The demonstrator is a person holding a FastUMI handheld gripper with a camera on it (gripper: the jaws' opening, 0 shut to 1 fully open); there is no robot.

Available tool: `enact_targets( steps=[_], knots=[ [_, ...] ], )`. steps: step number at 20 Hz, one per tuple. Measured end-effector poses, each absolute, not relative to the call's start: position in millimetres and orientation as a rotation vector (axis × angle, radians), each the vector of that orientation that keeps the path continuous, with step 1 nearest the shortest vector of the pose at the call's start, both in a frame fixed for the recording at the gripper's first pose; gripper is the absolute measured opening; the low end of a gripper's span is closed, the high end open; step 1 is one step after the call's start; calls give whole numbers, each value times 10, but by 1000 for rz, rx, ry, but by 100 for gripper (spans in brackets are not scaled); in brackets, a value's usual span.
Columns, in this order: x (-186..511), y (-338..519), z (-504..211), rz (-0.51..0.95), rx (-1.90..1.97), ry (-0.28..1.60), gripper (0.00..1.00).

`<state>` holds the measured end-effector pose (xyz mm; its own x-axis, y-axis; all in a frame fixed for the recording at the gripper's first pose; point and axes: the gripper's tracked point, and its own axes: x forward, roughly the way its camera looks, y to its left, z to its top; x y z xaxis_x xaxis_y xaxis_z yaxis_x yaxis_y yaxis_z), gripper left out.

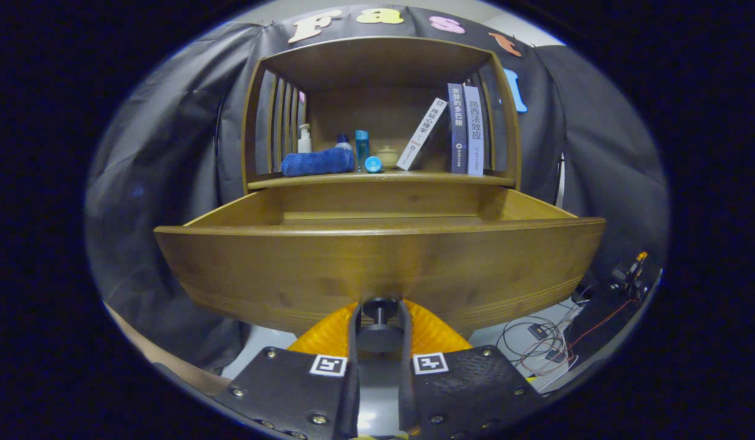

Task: Pull open the drawer, take out the items inside it, and place them on the countertop above the cabinet.

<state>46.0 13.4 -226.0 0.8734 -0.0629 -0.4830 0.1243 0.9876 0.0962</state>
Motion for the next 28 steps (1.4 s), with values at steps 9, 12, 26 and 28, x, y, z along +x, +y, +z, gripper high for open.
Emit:
enact_targets(
  steps=[9, 12, 26, 28],
  knots=[
    [331, 111, -2190, -97, 165, 523, 46],
    [263, 53, -1897, -122, 157, 461, 62],
    [1402, 112, -475, 6, 70, 202, 62],
    [1634, 140, -408, 20, 81, 198, 62]
  ],
)
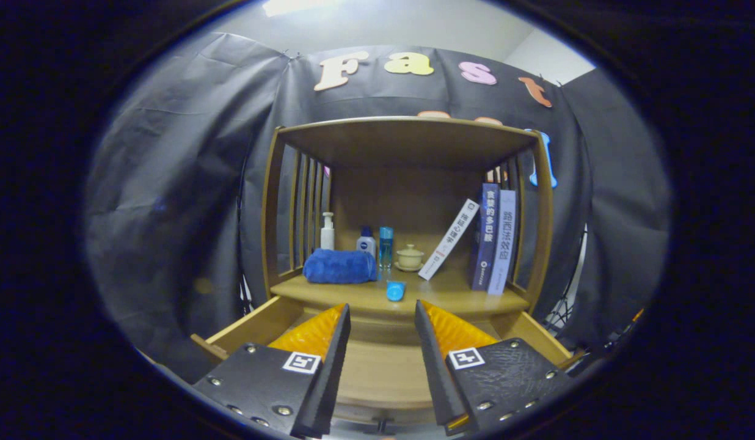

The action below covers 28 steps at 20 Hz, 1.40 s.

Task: Pull open the drawer, take out the items inside it, and place them on the countertop above the cabinet.

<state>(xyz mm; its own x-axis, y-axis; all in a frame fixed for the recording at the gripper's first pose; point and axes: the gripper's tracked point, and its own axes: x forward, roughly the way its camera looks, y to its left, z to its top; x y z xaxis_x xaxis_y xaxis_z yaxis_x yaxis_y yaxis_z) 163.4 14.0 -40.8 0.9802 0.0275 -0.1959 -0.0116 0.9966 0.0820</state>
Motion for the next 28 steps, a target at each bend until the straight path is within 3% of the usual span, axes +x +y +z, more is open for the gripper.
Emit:
enact_targets(
  steps=[11, 17, 28],
  knots=[
    [2834, 113, -908, 40, 74, 362, 62],
    [3279, -38, -1465, 8, 24, 489, 91],
    [3827, -155, -1858, -54, 132, 511, 92]
  ],
)
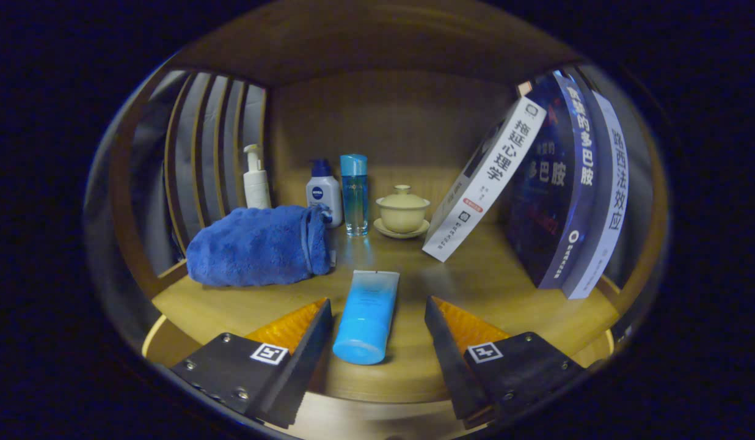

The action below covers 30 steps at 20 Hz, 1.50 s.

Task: Pull open the drawer, take out the items inside it, and place them on the countertop above the cabinet.

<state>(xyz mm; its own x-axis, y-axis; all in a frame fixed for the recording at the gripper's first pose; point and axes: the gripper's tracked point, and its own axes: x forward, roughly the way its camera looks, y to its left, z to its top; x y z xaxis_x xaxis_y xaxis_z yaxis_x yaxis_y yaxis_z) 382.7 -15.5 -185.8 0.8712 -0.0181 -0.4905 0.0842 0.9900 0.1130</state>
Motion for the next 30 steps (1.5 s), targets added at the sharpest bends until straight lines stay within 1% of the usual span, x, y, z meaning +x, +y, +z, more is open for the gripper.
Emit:
enact_targets(
  steps=[5, 6, 7, 9, 11, 19, 23, 27, 30],
  knots=[
    [3794, -140, -1843, -30, 131, 507, 91],
    [3755, -144, -1788, -33, 132, 515, 78],
    [3870, -151, -1965, -36, 134, 516, 66],
    [3725, -157, -1832, -44, 103, 529, 40],
    [3619, -101, -1807, -25, 89, 550, 34],
    [2653, 171, -1500, 147, 117, 583, 34],
    [2210, 209, -1329, 203, 152, 611, 33],
    [1839, 209, -1513, 225, 97, 732, 33],
    [1770, 246, -1675, 223, 105, 785, 33]
  ],
)
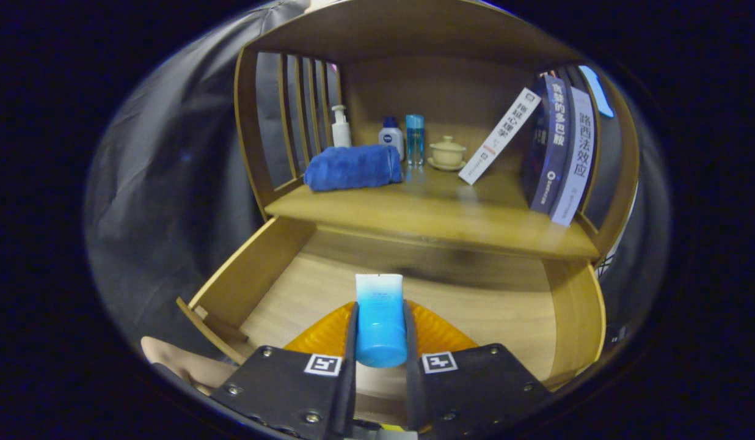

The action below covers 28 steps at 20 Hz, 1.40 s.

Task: Pull open the drawer, take out the items inside it, and place them on the countertop above the cabinet.

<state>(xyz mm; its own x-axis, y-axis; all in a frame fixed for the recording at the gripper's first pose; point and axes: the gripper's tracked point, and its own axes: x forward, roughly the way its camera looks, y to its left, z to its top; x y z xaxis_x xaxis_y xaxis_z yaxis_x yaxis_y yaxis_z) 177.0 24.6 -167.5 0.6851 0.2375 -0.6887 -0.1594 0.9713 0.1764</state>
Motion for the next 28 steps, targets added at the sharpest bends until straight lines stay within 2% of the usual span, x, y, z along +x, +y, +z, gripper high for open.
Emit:
enact_targets(
  steps=[12, 18, 24, 28],
  knots=[
    [1618, 319, -2384, 189, 56, 987, 34],
    [1667, 310, -2346, 186, 22, 956, 34],
    [1764, 434, -1438, 238, 74, 787, 34],
    [2160, 355, -711, 218, 101, 607, 33]
  ],
)
